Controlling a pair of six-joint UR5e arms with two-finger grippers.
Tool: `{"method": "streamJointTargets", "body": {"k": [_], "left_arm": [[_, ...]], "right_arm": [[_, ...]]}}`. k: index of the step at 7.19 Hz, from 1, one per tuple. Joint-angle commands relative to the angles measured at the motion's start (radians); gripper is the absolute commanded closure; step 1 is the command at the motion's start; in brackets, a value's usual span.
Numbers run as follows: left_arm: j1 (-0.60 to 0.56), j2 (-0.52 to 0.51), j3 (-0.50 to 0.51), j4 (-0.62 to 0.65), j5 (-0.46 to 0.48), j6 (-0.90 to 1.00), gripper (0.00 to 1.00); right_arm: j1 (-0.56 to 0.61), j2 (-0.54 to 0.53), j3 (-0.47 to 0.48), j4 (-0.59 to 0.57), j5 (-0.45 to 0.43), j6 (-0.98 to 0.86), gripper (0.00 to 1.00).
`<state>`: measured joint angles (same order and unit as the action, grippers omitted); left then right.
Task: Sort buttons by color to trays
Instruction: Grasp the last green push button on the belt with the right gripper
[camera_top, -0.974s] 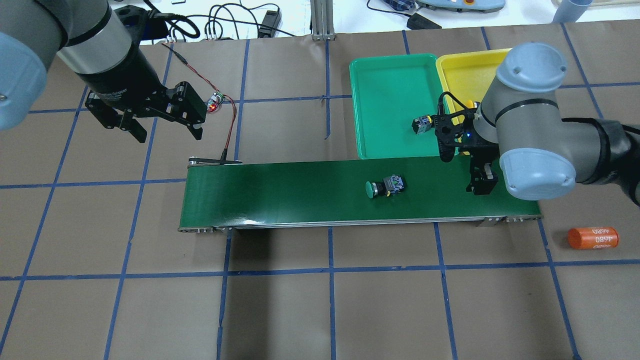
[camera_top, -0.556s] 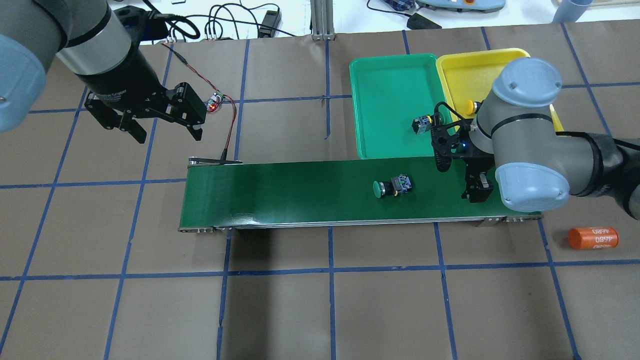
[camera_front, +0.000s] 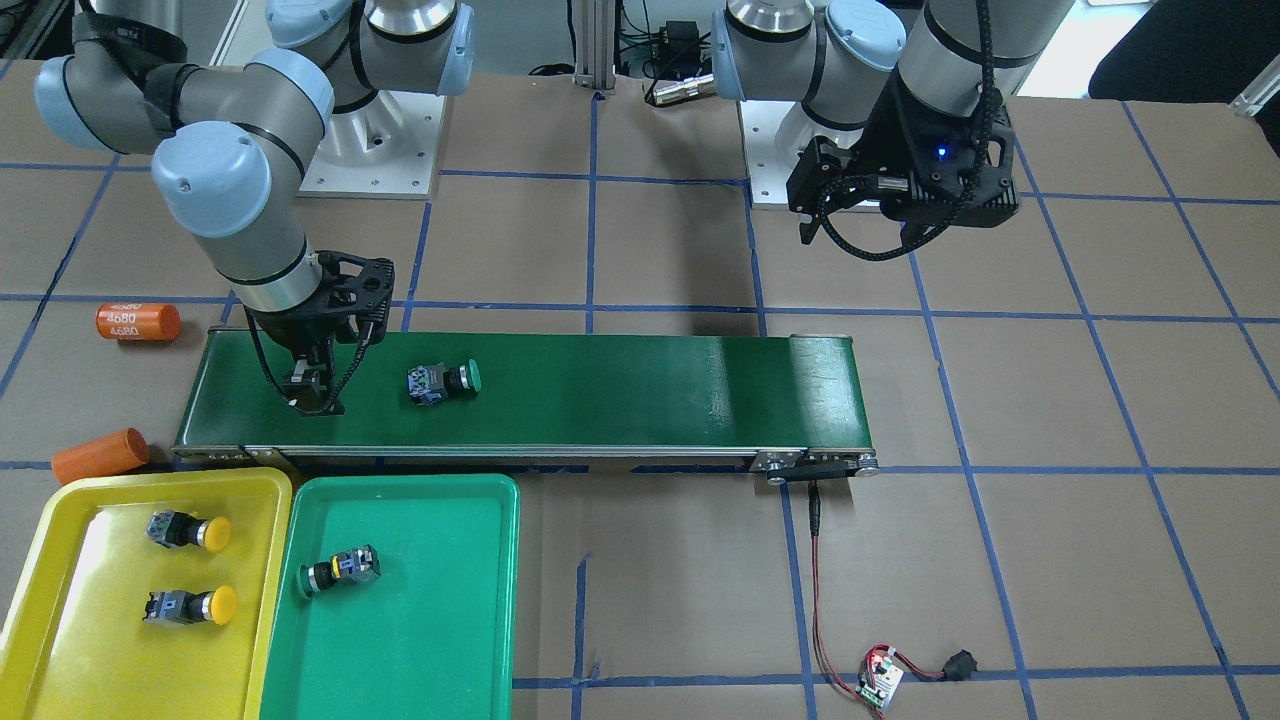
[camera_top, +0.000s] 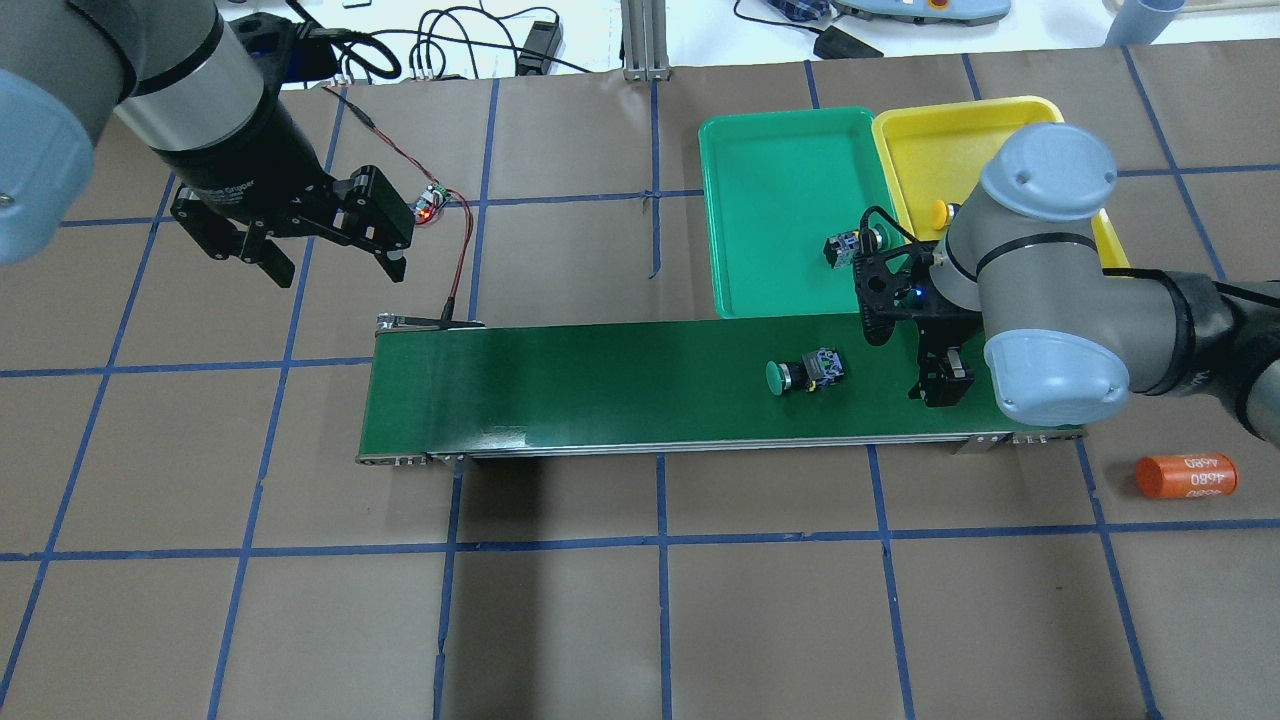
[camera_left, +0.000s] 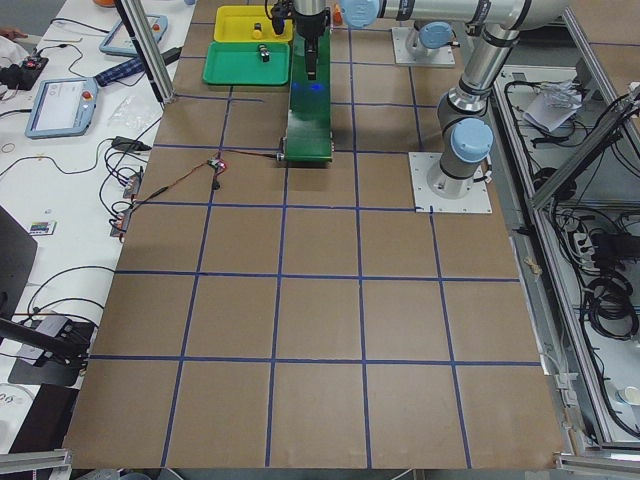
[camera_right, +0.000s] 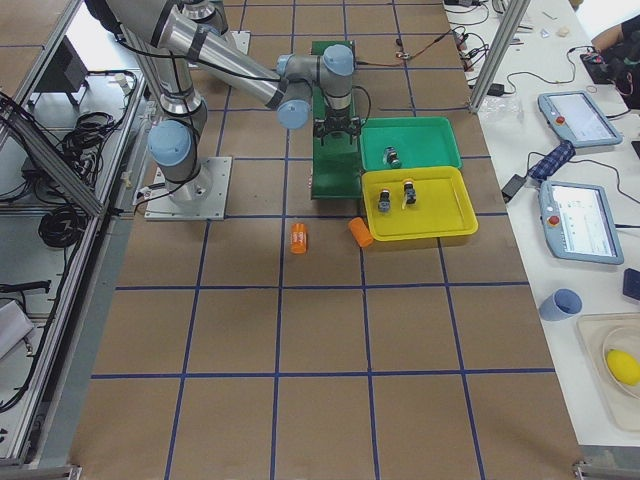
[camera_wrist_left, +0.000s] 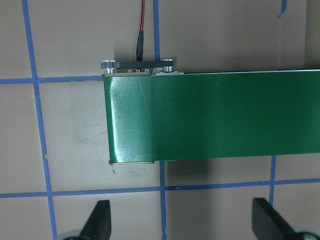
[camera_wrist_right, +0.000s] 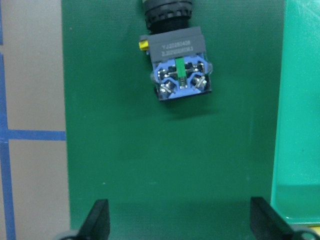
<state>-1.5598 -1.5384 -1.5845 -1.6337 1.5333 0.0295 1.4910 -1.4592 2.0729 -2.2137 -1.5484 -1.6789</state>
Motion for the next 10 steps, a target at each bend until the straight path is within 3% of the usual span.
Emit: {"method": "streamJointTargets", "body": {"k": [1,7,8,9,10], "left_arm": [[0.001,0.000,0.000,0.000,0.001,0.001,0.00],[0.001,0.001,0.003,0.000,-0.002,0.001,0.00],[0.001,0.001,0.006,0.000,-0.002,0.001,0.00],[0.001,0.001,0.004,0.000,-0.002,0.000,0.00],[0.000,0.000,0.007,0.000,-0.002,-0.002,0.00]], "right_arm": [[0.000,0.003,0.000,-0.001,0.019,0.001,0.00],[0.028,0.028,0.004,-0.018,0.031,-0.002,0.00],[0.028,0.036,0.003,-0.021,0.025,-0.004,0.05],[0.028,0.036,0.003,-0.027,0.019,-0.007,0.37],[0.028,0.042,0.003,-0.029,0.022,-0.008,0.84]]}}
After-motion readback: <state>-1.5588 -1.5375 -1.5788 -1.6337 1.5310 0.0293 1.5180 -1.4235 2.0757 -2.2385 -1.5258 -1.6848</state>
